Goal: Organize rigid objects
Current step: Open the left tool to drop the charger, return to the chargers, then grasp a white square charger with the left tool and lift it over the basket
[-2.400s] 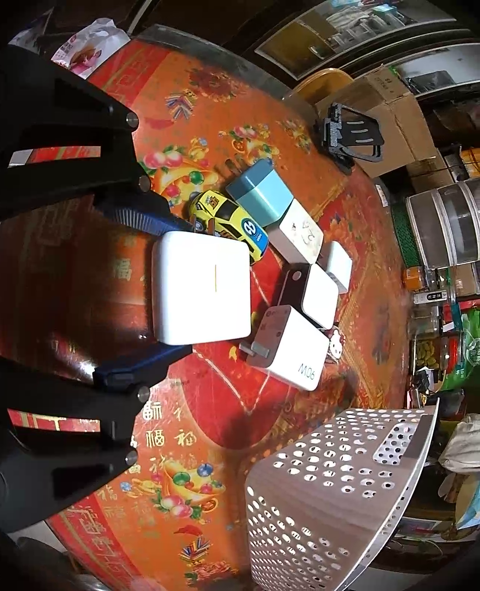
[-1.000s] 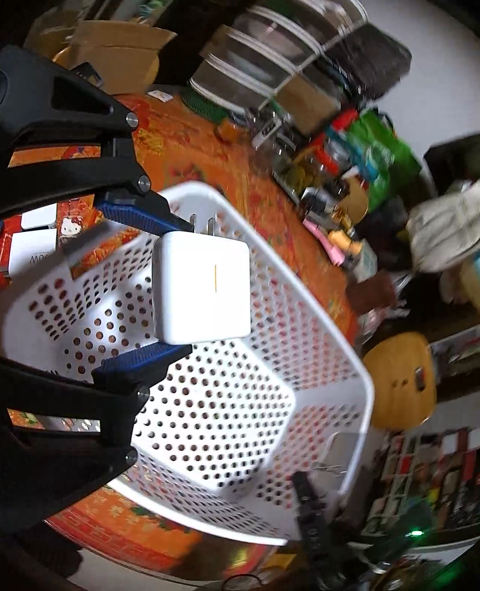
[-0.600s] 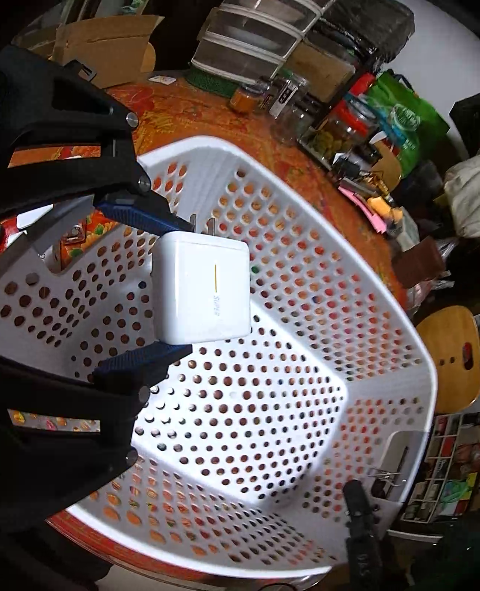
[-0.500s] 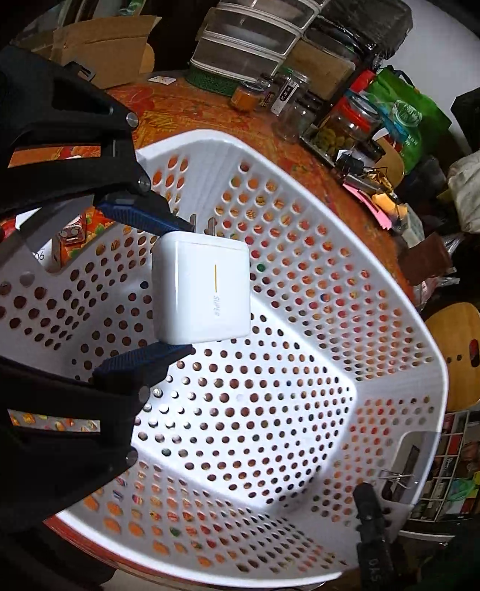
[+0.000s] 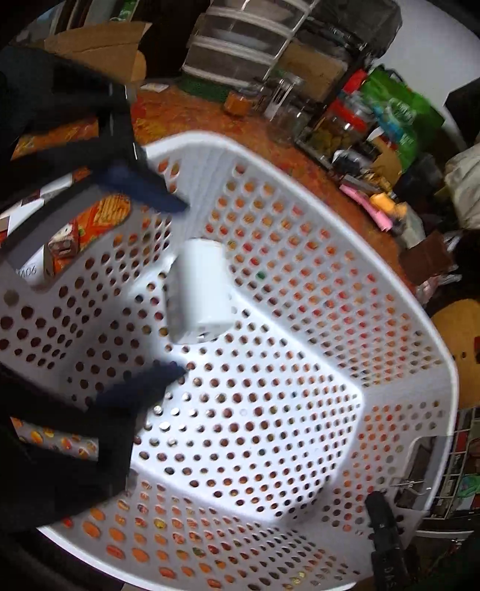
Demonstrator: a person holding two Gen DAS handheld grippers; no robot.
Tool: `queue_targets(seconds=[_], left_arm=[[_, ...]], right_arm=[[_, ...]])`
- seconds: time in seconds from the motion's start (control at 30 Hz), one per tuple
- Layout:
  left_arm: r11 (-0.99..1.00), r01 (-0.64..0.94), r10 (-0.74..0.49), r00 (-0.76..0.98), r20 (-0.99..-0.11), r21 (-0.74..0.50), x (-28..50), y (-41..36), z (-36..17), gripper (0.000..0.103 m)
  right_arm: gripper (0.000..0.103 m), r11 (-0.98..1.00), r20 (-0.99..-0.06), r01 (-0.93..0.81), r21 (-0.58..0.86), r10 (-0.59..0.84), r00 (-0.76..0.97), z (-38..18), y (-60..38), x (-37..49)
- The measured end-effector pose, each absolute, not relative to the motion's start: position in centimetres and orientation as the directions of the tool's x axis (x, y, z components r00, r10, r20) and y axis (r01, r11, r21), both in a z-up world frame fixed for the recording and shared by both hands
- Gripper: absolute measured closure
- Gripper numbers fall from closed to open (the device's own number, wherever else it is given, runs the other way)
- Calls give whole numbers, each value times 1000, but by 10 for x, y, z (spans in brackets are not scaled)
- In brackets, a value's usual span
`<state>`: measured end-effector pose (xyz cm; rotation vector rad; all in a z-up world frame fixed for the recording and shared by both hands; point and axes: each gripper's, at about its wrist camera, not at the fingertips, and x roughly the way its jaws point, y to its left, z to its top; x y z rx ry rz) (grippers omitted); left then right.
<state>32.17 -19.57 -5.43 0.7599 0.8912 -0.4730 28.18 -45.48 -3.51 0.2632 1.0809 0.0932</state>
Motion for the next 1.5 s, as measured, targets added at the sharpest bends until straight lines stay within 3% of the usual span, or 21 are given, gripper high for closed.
queue_targets(seconds=[0.23, 0.4, 0.6, 0.83, 1.13, 1.37, 1.43, 1.5], left_arm=[[707, 616, -166, 622, -765, 347, 304, -173, -5, 4], [752, 553, -177, 695, -697, 360, 281, -131, 42, 4], [870, 333, -14, 754, -656, 364, 286, -37, 75, 1], [925, 196, 177, 537, -825, 326, 332, 41, -20, 1], [983, 101, 101, 395, -913, 153, 375, 65, -80, 3], [991, 72, 84, 349, -933, 116, 388, 56, -96, 15], [991, 65, 87, 341, -936, 116, 393, 55, -103, 23], [992, 58, 82, 343, -936, 108, 393, 53, -103, 39]], right_arm=[[93, 967, -862, 56, 249, 194, 469, -36, -454, 283], [93, 967, -862, 59, 248, 193, 468, -35, -453, 283], [94, 968, -862, 57, 244, 190, 469, -35, -453, 283], [94, 967, -861, 57, 250, 194, 471, -35, -454, 282], [94, 969, -866, 56, 239, 187, 465, -35, -453, 280], [94, 970, -868, 55, 235, 184, 462, -35, -453, 280], [94, 970, -868, 55, 235, 184, 461, -35, -452, 280], [94, 970, -868, 55, 236, 184, 462, -35, -453, 280]])
